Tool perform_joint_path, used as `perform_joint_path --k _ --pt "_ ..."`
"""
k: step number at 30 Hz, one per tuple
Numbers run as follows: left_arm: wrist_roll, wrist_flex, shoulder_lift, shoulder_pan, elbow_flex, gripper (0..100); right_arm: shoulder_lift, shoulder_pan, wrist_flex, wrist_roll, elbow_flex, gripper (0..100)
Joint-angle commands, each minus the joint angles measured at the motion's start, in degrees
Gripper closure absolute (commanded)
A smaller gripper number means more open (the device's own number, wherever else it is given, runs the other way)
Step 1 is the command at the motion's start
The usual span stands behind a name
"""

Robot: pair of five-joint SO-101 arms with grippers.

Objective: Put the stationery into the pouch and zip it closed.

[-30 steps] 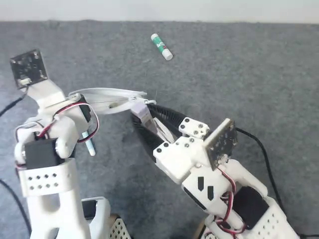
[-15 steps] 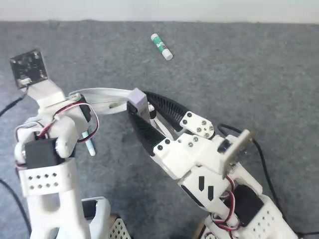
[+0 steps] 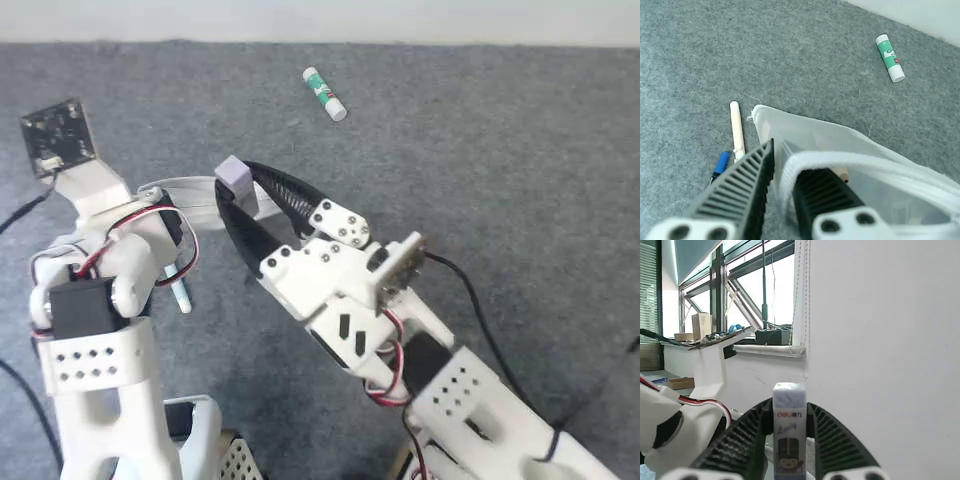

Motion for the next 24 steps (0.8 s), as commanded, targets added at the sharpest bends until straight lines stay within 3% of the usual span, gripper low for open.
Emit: perform_joint_path --k 1,12,24 --pt "-0.62 0.18 -0.26 0.18 -1.10 99 3.74 -0.22 -5.14 -0.62 -0.70 99.1" --pt "-0.62 -0.35 -0.35 0.44 -0.31 99 18.77 -0.13 -19.56 -0.35 -0.70 99.1" --pt "-0.62 -0.35 -0.35 0.44 -0.22 99 27.47 2.95 -24.13 -0.18 -0.70 99.1"
